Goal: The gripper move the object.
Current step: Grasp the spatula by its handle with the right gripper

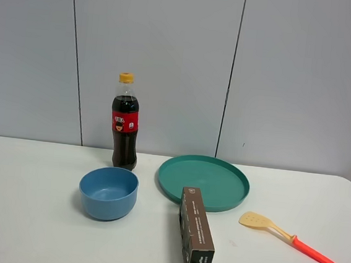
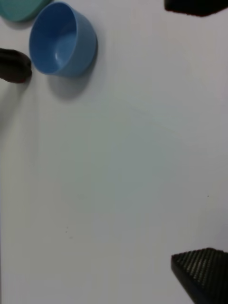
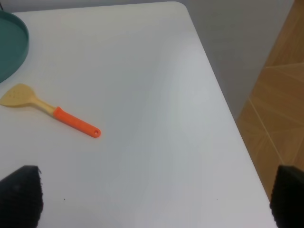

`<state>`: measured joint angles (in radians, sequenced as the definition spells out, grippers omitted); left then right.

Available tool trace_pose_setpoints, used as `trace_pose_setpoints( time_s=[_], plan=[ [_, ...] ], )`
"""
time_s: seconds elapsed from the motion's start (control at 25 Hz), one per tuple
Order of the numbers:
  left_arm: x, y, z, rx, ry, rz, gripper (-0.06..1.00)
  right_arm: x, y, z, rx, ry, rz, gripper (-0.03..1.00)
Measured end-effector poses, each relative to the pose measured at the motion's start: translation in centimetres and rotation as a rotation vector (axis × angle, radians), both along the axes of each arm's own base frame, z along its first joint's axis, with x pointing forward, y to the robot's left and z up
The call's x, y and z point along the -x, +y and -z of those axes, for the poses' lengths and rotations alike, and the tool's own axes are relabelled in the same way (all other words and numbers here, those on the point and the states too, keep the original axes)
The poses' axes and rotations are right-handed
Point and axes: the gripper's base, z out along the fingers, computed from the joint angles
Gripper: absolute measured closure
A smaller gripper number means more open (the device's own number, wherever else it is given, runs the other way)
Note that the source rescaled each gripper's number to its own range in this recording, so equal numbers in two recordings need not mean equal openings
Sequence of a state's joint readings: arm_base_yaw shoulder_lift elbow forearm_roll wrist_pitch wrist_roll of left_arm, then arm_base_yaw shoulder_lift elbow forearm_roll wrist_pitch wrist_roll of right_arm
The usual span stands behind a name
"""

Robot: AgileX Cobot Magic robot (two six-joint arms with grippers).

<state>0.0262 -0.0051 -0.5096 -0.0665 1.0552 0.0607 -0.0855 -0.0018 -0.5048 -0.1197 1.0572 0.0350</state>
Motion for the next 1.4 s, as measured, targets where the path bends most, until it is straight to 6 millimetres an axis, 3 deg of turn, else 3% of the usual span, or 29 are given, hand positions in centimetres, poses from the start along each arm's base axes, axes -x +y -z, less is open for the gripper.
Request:
trace_pose_setpoints(
  time_s=[1.4],
  plan=[
    [0.00,0.00,0.00,0.000,0.000,0.000,-0.06,0.00,0.00,0.00,0.000,0.000,0.000,-0.03]
  ],
)
